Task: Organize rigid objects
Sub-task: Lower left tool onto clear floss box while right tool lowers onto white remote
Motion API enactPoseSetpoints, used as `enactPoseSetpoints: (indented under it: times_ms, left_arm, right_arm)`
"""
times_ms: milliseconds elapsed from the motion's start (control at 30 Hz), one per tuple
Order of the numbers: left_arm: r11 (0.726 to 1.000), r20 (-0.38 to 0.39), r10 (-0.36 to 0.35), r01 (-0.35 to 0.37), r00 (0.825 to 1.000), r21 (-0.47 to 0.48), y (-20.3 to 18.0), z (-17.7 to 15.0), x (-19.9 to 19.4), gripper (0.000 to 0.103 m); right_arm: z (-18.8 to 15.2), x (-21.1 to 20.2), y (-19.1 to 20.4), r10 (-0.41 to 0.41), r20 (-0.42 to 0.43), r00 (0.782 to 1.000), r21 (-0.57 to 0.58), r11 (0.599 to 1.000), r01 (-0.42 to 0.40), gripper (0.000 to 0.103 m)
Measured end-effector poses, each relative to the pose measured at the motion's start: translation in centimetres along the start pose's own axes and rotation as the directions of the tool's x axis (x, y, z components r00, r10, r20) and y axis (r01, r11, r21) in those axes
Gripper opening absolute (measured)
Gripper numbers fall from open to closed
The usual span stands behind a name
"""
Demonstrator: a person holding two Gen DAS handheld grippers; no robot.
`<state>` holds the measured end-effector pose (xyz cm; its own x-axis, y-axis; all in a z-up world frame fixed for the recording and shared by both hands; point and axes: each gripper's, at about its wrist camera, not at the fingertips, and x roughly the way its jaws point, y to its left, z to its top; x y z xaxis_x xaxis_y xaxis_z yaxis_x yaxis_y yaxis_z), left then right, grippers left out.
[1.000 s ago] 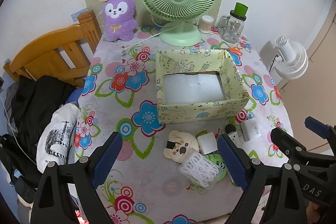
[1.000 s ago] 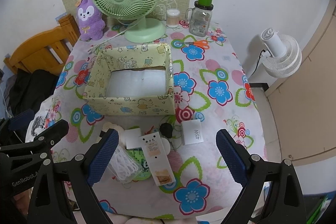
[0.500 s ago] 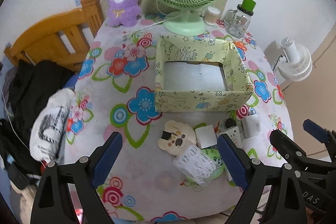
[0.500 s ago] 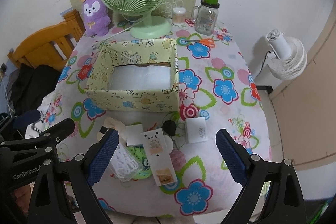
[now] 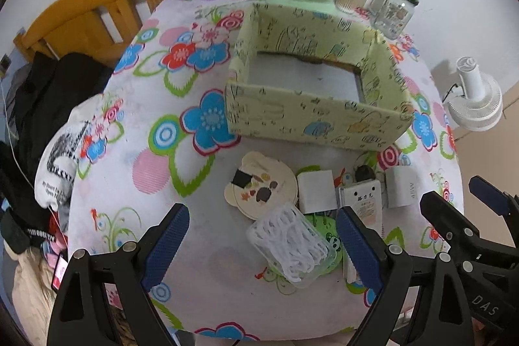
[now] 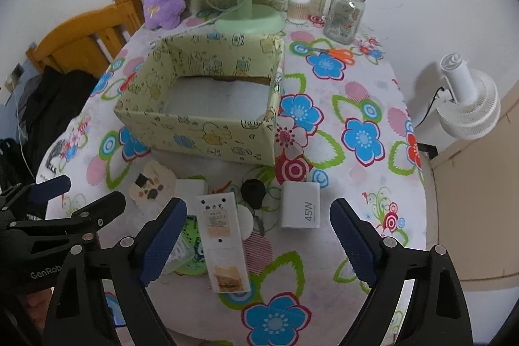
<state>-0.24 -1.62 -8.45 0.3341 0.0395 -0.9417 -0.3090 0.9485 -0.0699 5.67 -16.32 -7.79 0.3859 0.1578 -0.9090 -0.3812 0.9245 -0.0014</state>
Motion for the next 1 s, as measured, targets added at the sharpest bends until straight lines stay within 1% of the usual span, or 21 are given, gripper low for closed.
enactPoseSetpoints:
  times_ms: [233,500,667,767,900,1000]
  left_arm:
    - [0.999,-0.053,0.036,-0.036,0.998,-0.002,-0.6,-1.2,2.3,0.093]
    - [0.999,-0.097,0.031,-0.032,0.995,-0.002,-1.5,-1.8,4.8,0.093]
    - [0.999,-0.126,0.029,-0.032,0.992,-0.023,-1.6,-2.3,6.2,0.092]
    - [0.999,-0.124,0.013,-0.019,0.992,-0.05,-1.3,-2.4,6.5,0.092]
    - [0.998,-0.127,0.015,-0.023,0.992,-0.06,-1.4,-2.2,6.7,0.092]
    - [0.997,-0.149,-0.004,-0.008,0.989,-0.076,-1.7,-2.1,7.0,0.089]
  right_arm:
    - [-0.7,2.3,-0.1,0.016,-0.048,0.999,-0.041,0.999,-0.018,0.092]
    - [-1.4,4.2,-0.8,0.027,-0.087,0.996,-0.053,0.998,-0.031,0.091]
    - [-1.7,4.7,-0.7,0.031,-0.089,0.996,-0.062,0.997,-0.037,0.09]
    - [-1.9,5.1,-0.9,0.032,-0.096,0.995,-0.054,0.998,-0.037,0.09]
    - [-2.2,5.7,-1.3,0.044,-0.108,0.993,-0.026,0.999,-0.047,0.089]
    - [-2.2,5.7,-1.4,0.044,-0.107,0.993,-0.018,0.999,-0.046,0.089]
